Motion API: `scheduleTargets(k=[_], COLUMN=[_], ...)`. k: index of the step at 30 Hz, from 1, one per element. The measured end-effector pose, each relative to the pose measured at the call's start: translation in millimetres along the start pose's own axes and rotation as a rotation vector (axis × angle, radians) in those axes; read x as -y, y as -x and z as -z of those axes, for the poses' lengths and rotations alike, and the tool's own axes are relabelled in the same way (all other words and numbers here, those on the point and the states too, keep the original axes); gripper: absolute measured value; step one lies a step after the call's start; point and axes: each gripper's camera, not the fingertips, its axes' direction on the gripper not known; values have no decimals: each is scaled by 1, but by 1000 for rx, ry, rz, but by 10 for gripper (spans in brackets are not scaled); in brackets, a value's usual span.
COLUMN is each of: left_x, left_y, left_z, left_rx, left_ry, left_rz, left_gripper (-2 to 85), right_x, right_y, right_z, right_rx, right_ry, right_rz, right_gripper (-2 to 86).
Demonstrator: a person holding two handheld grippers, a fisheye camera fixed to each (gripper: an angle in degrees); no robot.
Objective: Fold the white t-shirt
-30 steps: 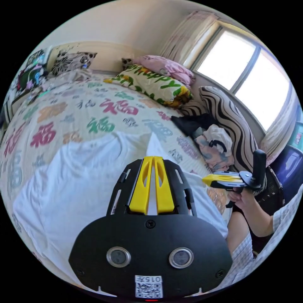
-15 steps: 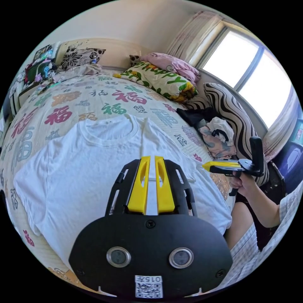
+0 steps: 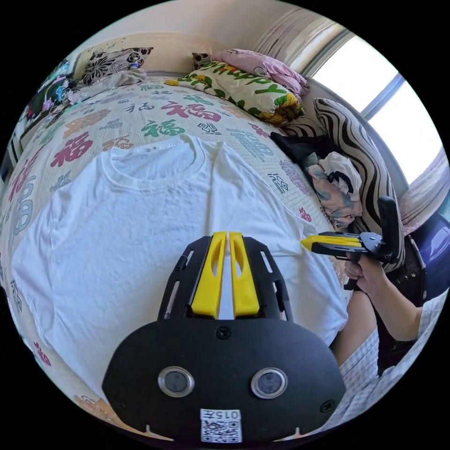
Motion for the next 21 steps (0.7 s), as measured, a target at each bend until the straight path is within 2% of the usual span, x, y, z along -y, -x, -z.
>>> scheduleTargets(k=[2, 5, 7, 10, 14, 21], left_x=[-20, -70, -122, -178, -208, -203], left_y=[16, 60, 106, 163, 199, 224], left_z=[50, 137, 202, 258, 297, 340], left_rx=[-2, 88, 153, 137, 68, 30], left_ry=[-87, -216, -319, -395, -451, -407], left_rz=[64, 283, 513, 741, 833, 704], left_gripper=[17, 34, 50, 67, 81, 74], right_x=[8, 29, 46, 78, 131, 212], right_y=[18, 54, 84, 141, 236, 370], right_z=[0, -7, -17, -40, -88, -184], right_rx=[8, 29, 62, 83, 140, 167], right_ry=[-42, -62, -58, -58, -2, 141], right_rz=[12, 68, 134, 254, 417, 529], right_gripper=[-10, -8, -5, 6, 51, 71])
